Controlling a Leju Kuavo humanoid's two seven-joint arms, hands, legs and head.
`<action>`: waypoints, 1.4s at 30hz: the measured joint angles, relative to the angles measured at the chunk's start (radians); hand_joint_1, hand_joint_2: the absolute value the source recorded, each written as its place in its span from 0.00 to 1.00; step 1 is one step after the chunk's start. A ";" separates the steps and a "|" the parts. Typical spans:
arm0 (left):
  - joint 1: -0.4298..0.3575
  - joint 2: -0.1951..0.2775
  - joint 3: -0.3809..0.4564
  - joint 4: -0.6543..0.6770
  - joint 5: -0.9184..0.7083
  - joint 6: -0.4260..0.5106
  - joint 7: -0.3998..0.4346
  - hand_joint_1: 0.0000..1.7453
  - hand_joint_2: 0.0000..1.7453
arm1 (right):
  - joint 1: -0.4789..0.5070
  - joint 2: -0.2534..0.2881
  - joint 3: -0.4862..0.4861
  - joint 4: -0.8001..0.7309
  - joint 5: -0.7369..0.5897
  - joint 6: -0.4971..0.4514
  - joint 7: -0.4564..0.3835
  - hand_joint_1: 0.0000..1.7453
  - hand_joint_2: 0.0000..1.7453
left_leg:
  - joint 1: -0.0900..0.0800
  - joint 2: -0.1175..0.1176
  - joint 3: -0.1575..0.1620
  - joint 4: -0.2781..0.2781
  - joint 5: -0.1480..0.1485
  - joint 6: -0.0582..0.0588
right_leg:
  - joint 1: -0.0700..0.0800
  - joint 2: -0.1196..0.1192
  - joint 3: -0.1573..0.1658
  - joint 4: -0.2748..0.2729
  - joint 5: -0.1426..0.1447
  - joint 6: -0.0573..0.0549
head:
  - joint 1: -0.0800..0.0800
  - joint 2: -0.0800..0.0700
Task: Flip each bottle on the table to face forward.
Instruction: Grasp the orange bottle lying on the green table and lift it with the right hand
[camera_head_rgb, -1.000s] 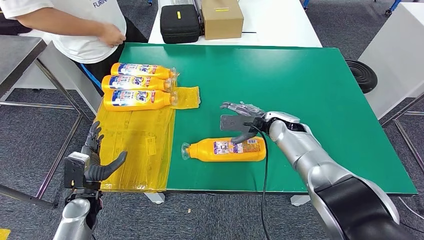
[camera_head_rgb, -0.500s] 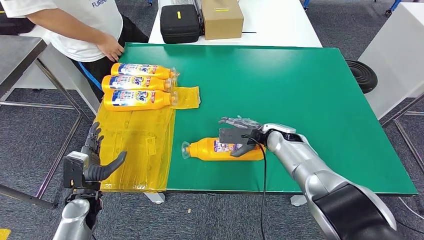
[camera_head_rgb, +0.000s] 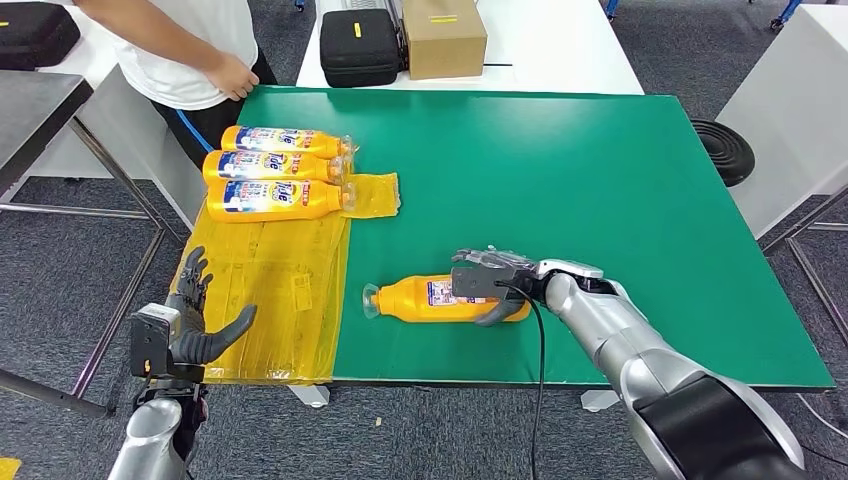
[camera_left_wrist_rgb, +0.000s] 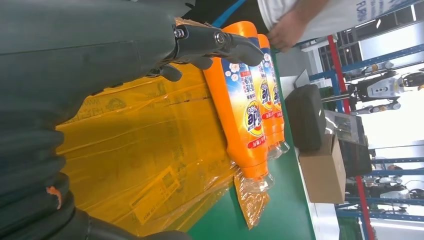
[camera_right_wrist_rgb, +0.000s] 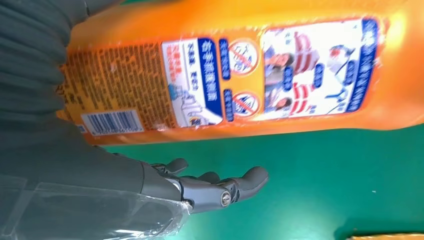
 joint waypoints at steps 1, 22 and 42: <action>-0.001 0.001 -0.001 0.002 0.001 -0.002 0.000 0.00 1.00 | 0.000 -0.001 0.001 0.001 -0.003 0.000 0.002 0.00 1.00 | 0.000 0.000 0.000 0.000 0.000 0.000 | 0.000 0.000 0.000 0.000 0.000 0.000 | 0.000 0.000; -0.032 0.007 -0.007 0.046 0.011 -0.005 0.001 0.00 1.00 | -0.012 -0.009 0.060 0.025 -0.009 0.053 0.028 0.06 1.00 | 0.000 0.000 0.002 0.000 0.000 0.000 | 0.000 0.000 0.002 0.000 0.000 0.000 | 0.000 0.000; -0.035 0.008 -0.009 0.053 0.013 -0.009 0.006 0.00 1.00 | -0.009 -0.014 0.077 0.036 -0.017 0.043 0.038 1.00 1.00 | 0.000 0.000 0.004 0.000 0.000 0.000 | 0.000 0.000 0.004 0.000 0.000 0.000 | 0.000 0.000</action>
